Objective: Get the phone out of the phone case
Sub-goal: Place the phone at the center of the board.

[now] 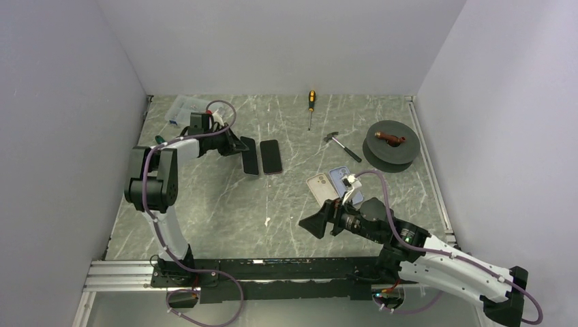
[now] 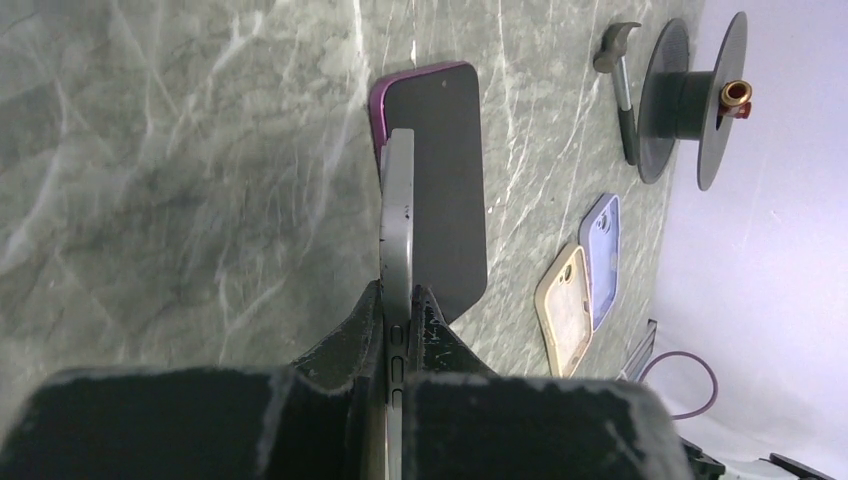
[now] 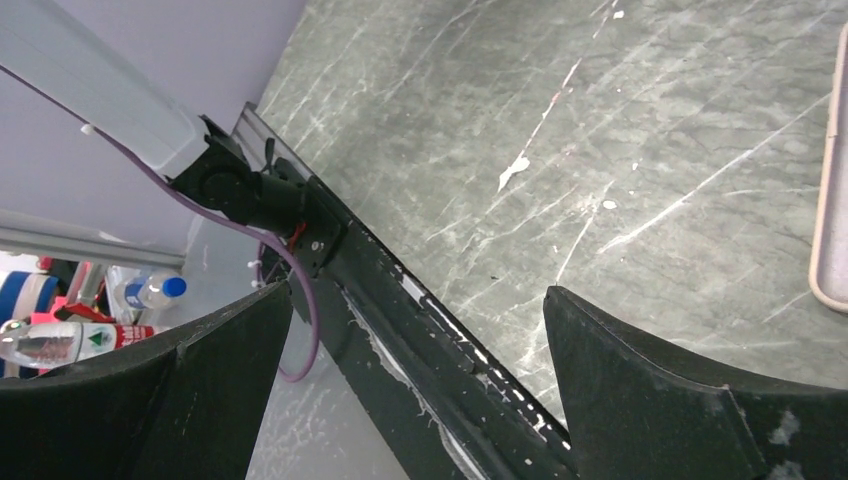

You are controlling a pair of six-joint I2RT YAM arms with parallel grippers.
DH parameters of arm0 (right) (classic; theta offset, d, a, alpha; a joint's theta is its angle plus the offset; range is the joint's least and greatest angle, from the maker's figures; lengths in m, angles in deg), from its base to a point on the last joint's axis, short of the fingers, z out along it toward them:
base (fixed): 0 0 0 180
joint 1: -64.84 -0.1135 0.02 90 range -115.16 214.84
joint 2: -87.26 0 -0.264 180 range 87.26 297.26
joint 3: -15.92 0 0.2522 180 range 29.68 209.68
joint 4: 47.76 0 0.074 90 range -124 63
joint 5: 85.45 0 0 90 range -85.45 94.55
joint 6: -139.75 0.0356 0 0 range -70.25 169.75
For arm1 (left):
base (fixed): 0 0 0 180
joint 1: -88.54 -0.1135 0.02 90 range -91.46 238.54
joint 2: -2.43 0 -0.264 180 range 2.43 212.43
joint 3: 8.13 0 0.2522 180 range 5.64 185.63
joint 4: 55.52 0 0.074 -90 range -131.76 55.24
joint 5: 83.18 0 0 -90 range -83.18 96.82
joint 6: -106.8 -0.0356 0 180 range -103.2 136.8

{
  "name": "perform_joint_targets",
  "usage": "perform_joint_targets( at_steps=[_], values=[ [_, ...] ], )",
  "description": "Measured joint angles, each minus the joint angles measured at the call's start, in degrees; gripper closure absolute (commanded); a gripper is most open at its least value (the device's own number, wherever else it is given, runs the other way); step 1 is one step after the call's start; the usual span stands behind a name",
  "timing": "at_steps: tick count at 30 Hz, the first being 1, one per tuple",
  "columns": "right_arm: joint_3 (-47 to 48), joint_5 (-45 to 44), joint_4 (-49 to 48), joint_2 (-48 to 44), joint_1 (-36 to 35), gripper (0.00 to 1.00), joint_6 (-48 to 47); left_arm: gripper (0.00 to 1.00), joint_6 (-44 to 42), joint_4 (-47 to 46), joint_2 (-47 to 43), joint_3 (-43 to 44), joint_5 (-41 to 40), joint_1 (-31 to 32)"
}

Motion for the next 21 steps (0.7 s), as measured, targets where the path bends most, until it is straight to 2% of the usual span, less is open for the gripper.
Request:
perform_joint_targets(
  at_steps=[11, 19, 20, 21],
  values=[
    [0.00, 0.52, 0.20, 0.74, 3.65, 0.01, -1.99, 1.00, 1.62, -2.27, 6.88, 3.63, 3.23, -0.20],
    [0.00, 7.06, 0.04, 2.14, 11.58, 0.01, -2.49, 1.00, 3.37, -3.50, 9.81, 5.05, 5.84, -0.52],
    [0.00, 8.39, -0.13, 2.36, 13.07, 0.01, -2.56, 0.99, 3.41, -3.52, 10.12, 5.22, 6.10, -0.55],
    [0.00, 9.25, -0.26, 2.54, 13.94, 0.01, -2.60, 0.94, 3.45, -3.52, 10.29, 5.31, 6.25, -0.59]
  ],
)
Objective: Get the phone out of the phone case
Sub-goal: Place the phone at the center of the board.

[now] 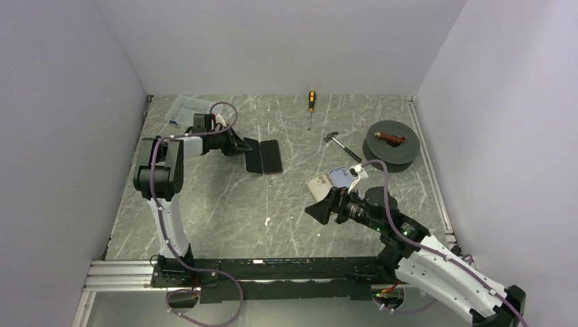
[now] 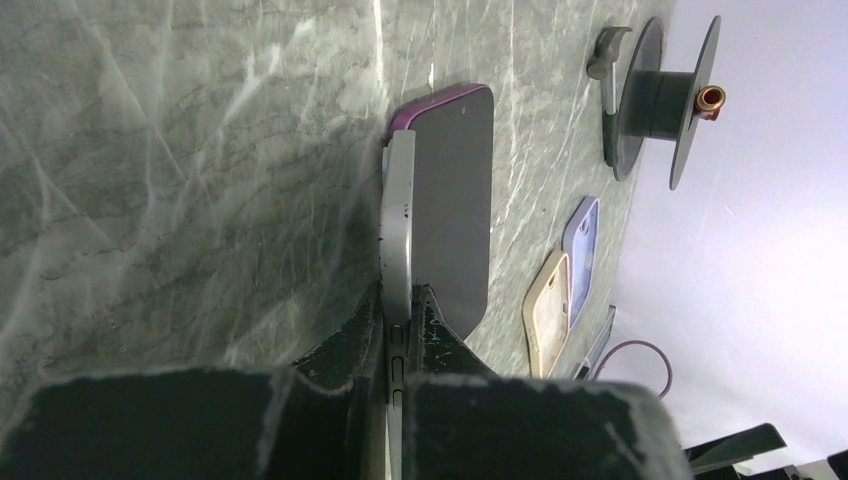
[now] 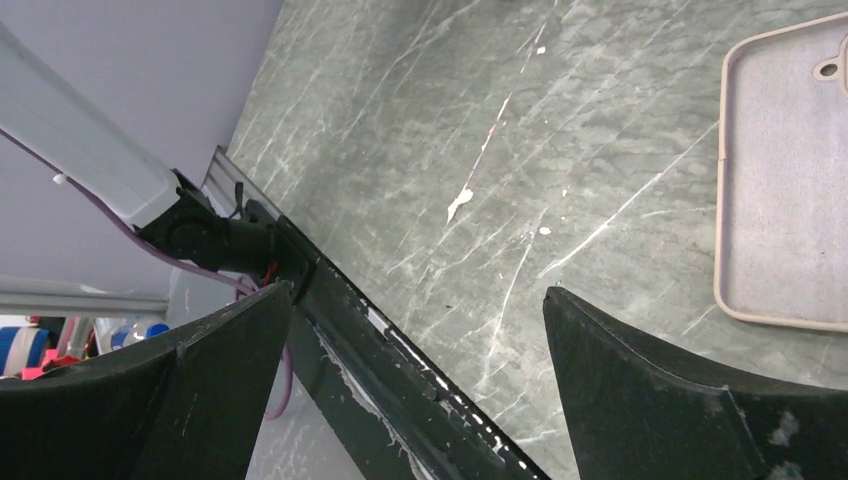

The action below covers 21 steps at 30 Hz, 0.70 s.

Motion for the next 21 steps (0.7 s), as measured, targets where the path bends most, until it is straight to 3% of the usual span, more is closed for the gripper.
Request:
perform_joint_targets(
  at_steps=[3, 6, 21],
  values=[
    [-0.02, 2.45, -0.28, 0.44, 2.56, 0.01, -0.15, 0.78, 0.11, 0.07, 0.15, 0.02, 0.33, -0.26],
    [-0.02, 3.80, -0.48, 0.81, 3.21, 0.01, -0.28, 0.71, -1.01, 0.55, 0.20, 0.02, 0.07, -0.55],
    [-0.20, 5.49, -0.44, 2.43, 4.42, 0.01, -0.90, 0.60, -6.88, 8.35, 0.20, 2.19, -1.84, -2.34]
  ],
)
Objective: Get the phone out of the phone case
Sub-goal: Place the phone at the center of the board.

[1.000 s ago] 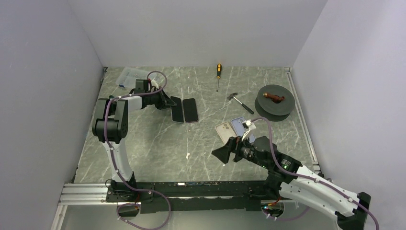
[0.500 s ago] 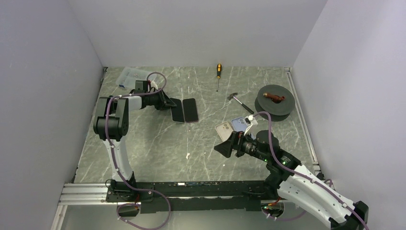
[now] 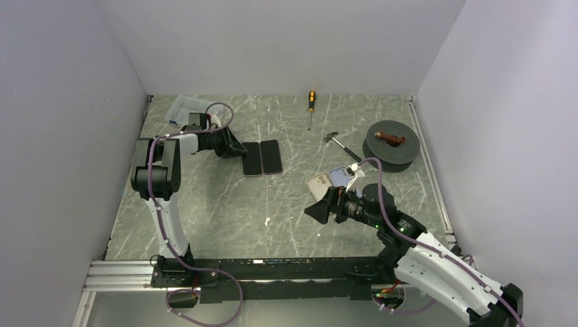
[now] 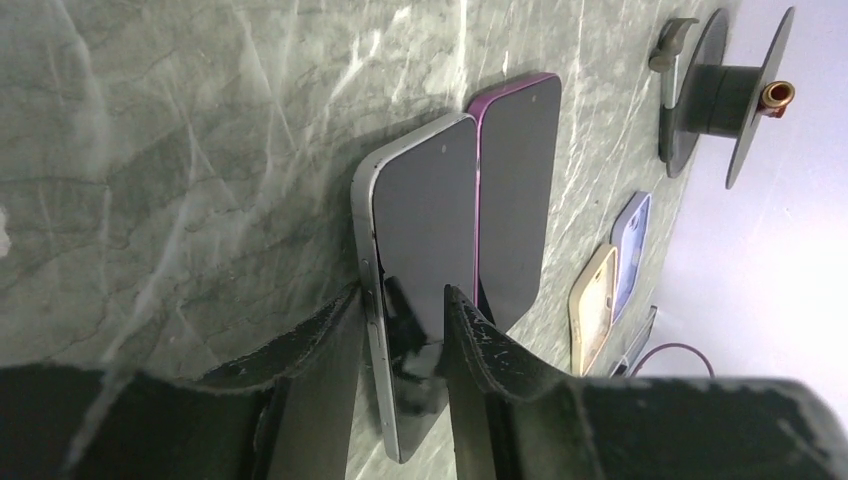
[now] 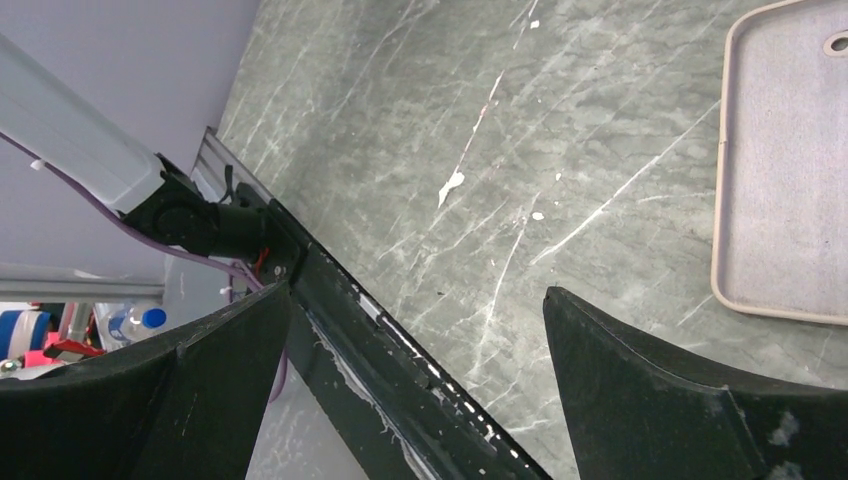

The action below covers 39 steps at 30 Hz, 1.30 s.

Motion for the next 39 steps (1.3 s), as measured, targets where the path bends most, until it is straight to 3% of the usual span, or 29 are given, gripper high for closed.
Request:
perform_joint_targets(
  at_steps=[6, 10, 18, 20, 24, 26, 31, 39],
  values=[
    [0.02, 0.07, 0.17, 0.52, 0.17, 0.00, -0.24, 0.53, -1.68, 1.38, -0.61, -0.17, -1.90, 0.00],
    [0.22, -0.17, 2.10, 0.50, 0.17, 0.00, -1.07, 0.46, -2.89, 0.98, -7.08, -4.94, -4.87, 0.00],
    [4.22, -3.74, 9.07, -3.43, 0.17, 0.00, -3.17, 0.43, -5.16, 0.76, -34.82, -17.59, -17.31, 2.38],
    [5.77, -4.87, 10.56, -5.16, 0.17, 0.00, -3.41, 0.39, -6.78, 1.62, -48.09, -22.47, -26.47, 7.76],
    [7.26, -7.87, 12.81, -7.98, 0.17, 0.00, -2.99, 0.34, -9.16, 4.90, -66.23, -25.88, -36.61, 17.92],
    [8.41, -11.52, 15.43, -7.91, 0.17, 0.00, -0.83, 0.33, -10.36, 7.17, -72.28, -26.36, -41.29, 19.21],
    [9.79, -17.77, 19.76, -8.44, 0.22, 0.00, 3.54, 0.32, -12.02, 15.30, -76.78, -26.23, -50.53, 18.97],
    [10.34, -23.52, 23.80, -13.03, 0.22, 0.00, 9.20, 0.33, -10.40, 20.61, -82.68, -30.97, -54.60, 18.97]
  ],
)
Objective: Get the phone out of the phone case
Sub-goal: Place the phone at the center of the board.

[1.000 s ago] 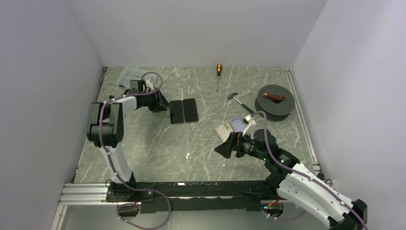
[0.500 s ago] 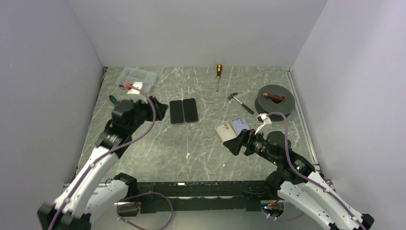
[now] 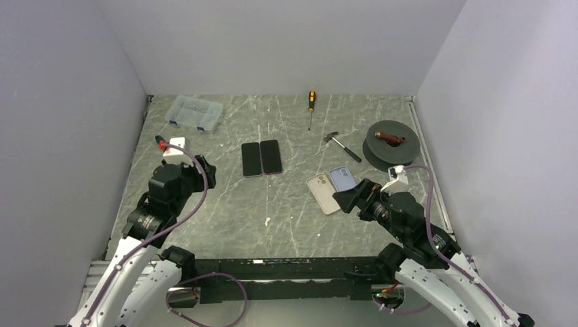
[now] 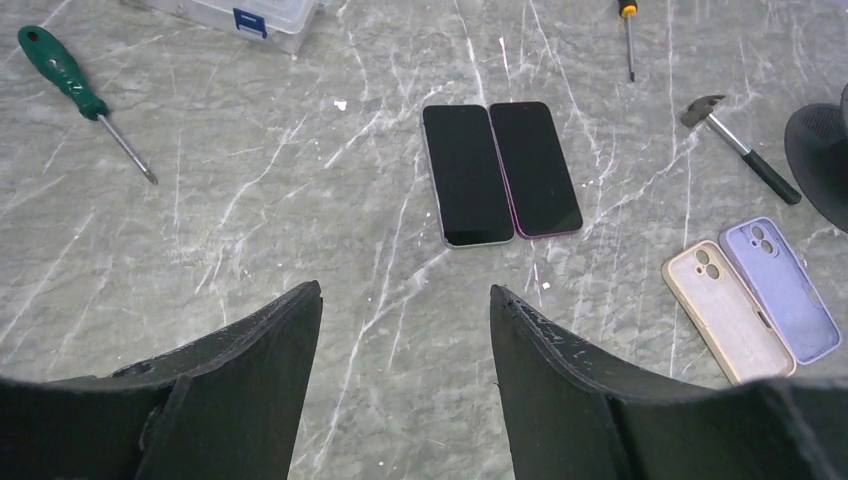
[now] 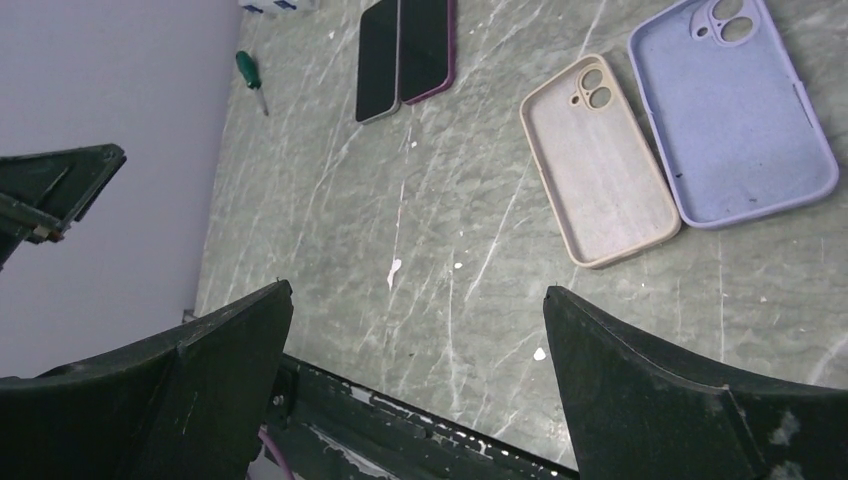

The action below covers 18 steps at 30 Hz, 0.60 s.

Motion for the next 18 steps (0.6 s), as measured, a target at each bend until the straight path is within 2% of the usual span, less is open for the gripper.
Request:
perform_joint_targets(
  at_steps=[4, 11, 15, 18],
  values=[
    [0.15, -0.96, 1.14, -0.39, 0.00, 0.00, 0.81, 0.34, 0.15, 1.05, -1.36, -0.04, 0.09, 0.00],
    [0.15, -1.38, 1.49, 0.02, 0.00, 0.00, 1.66, 0.35, 1.31, 4.13, 3.74, 0.17, 4.79, 0.00],
    [0.15, -1.36, 1.49, 1.55, 0.00, 0.00, 2.10, 0.39, 3.39, 1.73, 10.93, -1.18, 11.50, 0.00],
    [0.07, -1.20, 1.49, 2.62, 0.00, 0.00, 2.54, 0.41, 5.25, -1.44, 22.80, -0.15, 16.52, 0.00]
  ],
)
